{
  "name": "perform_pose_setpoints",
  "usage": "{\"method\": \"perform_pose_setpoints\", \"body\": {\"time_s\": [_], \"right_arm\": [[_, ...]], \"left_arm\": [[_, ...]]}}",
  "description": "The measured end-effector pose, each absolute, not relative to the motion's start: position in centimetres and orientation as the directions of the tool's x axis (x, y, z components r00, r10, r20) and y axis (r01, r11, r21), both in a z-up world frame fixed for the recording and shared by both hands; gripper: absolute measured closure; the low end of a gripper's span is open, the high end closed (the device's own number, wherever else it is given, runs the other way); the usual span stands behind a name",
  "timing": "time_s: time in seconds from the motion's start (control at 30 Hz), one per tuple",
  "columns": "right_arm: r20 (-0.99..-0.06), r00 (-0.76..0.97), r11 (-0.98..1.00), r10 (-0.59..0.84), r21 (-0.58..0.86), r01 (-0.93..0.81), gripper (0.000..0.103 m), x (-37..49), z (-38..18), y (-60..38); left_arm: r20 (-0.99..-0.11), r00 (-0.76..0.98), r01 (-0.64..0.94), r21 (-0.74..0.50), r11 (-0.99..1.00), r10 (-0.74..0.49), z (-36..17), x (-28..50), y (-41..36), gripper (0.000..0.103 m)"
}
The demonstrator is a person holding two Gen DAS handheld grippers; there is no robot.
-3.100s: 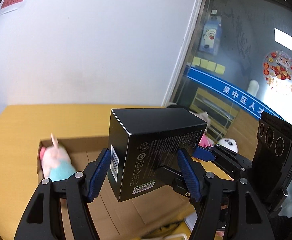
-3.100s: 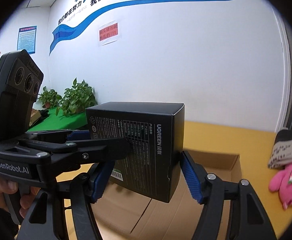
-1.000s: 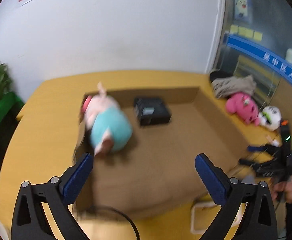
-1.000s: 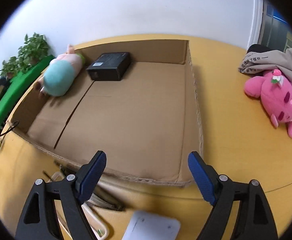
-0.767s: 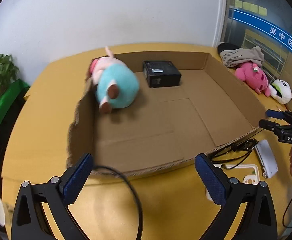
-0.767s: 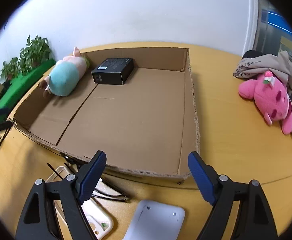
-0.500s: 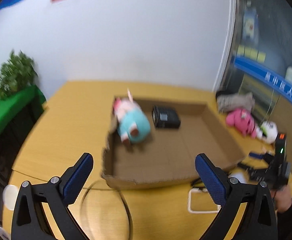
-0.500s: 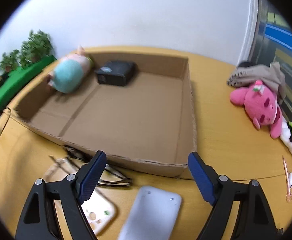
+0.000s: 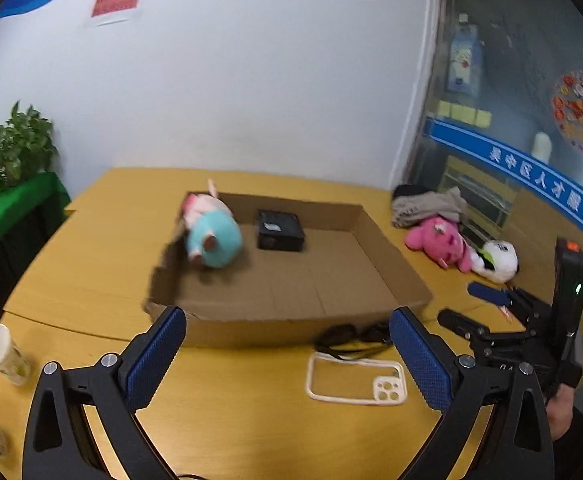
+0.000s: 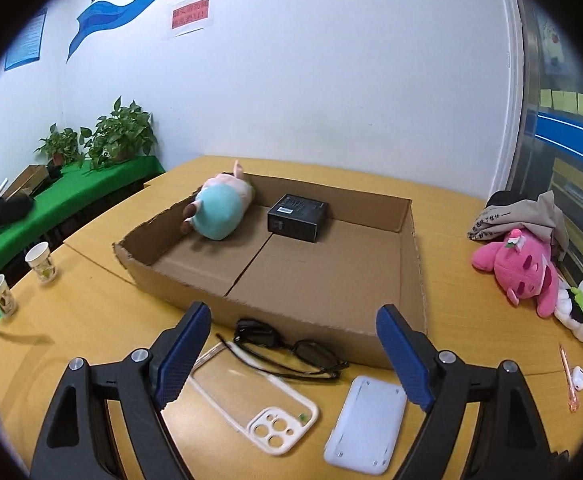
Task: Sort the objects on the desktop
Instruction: 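Withdraw both grippers and move them toward the white phone case frame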
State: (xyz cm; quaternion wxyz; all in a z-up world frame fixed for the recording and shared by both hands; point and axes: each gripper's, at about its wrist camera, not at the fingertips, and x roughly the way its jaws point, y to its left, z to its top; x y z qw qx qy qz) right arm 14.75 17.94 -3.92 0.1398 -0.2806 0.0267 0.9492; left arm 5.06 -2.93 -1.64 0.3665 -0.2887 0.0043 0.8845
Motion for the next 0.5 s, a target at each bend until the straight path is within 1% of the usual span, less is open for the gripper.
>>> {"method": "perform_pose_setpoints", "body": {"time_s": [0.13,0.27,0.33,0.43,0.5], "right_arm": [[-0.543,-0.801,-0.957,0.254,-0.019,-0.291,0.018,15.8,-4.0,17.3],[-0.552,-0.765,-0.934,0.332,-0.080,-0.348,0.018,16.4,-4.5,16.8],[-0.557,-0.755,-0.930,0.346,-0.094,-0.356,0.018,16.6,-4.9,16.8],[-0.557,-0.751,-0.925,0.354,-0.089,-0.370,0.018,16.8,-5.2,16.8],[-0.557,-0.749,-0.923,0.358,-0.093,-0.372,0.018,16.7,-5.4,16.9]], "left_arm": [[-0.530,-0.527,-0.666,-0.227,-0.710,0.664,-3.0,5.8,-0.8,0.000],[-0.527,-0.541,-0.675,-0.193,-0.712,0.656,-3.5,6.3,0.7,0.000],[-0.530,-0.544,-0.671,-0.192,-0.716,0.651,-3.8,6.0,1.1,0.000],[-0.551,-0.523,-0.667,-0.211,-0.715,0.650,-4.6,5.3,1.8,0.000],[-0.572,-0.527,-0.657,-0.194,-0.728,0.629,-5.2,5.0,2.3,0.000]]}}
